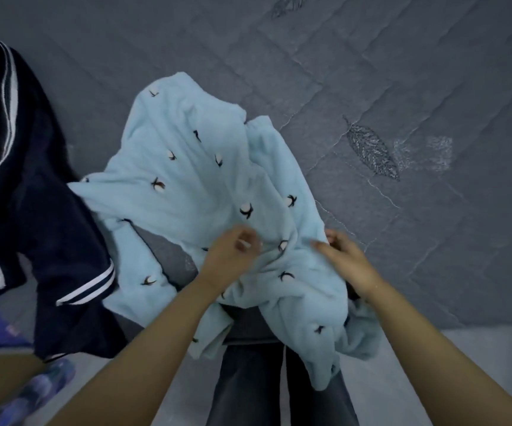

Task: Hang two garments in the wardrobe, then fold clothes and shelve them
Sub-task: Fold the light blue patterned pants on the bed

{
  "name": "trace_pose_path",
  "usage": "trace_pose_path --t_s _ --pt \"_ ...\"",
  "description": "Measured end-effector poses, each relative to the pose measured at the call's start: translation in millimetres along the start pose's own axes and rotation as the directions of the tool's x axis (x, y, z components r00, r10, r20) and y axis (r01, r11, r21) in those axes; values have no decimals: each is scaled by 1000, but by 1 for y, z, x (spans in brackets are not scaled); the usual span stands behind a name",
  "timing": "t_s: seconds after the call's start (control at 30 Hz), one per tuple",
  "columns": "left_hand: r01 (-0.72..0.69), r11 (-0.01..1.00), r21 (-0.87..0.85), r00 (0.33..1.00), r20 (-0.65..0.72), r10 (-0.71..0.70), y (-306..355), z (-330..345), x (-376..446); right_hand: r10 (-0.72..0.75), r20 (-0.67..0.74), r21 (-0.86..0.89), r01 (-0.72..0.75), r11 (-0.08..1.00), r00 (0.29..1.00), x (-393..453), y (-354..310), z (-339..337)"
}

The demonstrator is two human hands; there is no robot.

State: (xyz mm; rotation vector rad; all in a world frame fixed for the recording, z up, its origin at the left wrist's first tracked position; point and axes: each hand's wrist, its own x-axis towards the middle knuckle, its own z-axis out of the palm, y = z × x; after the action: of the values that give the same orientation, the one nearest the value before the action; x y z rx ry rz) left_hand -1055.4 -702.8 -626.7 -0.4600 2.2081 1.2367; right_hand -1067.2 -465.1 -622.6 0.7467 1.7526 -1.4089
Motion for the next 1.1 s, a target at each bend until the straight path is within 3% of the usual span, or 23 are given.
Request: trace_pose_path --t_s 0.1,0.2,0.27,0.37,0.5,0.57,0.63,0.7,0.77,0.8,0.9,0.97,1.03,1.1 --pt "-131 989 -69 939 -329 102 21 -42 34 -151 -81 -168 135 976 985 56 -45 24" --pt "-292 948 125 854 -412 317 37 -74 82 -267 -60 -449 213 868 962 105 -77 39" --pt "-322 907 272 868 -297 397 45 -78 112 -291 -25 -517 236 822 957 117 -82 45" --pt "-303 892 335 923 -130 362 51 -60 132 -354 -68 -486 279 828 933 103 -61 40" --pt "-295 887 354 947 -18 322 58 -33 124 -395 -362 -287 302 909 845 43 -2 0" --pt "-280 893 352 960 88 266 58 -17 111 -301 -527 -156 258 954 795 6 33 -24" --pt "-280 892 355 951 229 208 56 2 94 -170 -583 -83 150 985 795 -25 65 -42" --pt "-316 791 524 932 328 155 56 23 79 -67 -544 -86 24 996 837 -45 90 -49" --pt "-372 564 737 927 324 188 65 40 71 -17 -495 -135 -57 989 869 -51 99 -49" --pt "-373 506 778 927 290 238 73 45 71 -4 -477 -129 -66 989 879 -50 97 -48" --pt "-447 494 746 861 208 464 100 50 88 -86 -415 -25 83 996 906 -34 75 -52" --pt "-523 484 701 820 259 511 115 49 110 -165 -374 3 180 984 912 -16 53 -54" --pt "-556 481 678 829 411 379 123 50 131 -186 -329 25 205 978 926 2 32 -53" --pt "-589 390 708 804 563 192 124 52 147 -135 -323 -14 139 990 937 22 16 -54"
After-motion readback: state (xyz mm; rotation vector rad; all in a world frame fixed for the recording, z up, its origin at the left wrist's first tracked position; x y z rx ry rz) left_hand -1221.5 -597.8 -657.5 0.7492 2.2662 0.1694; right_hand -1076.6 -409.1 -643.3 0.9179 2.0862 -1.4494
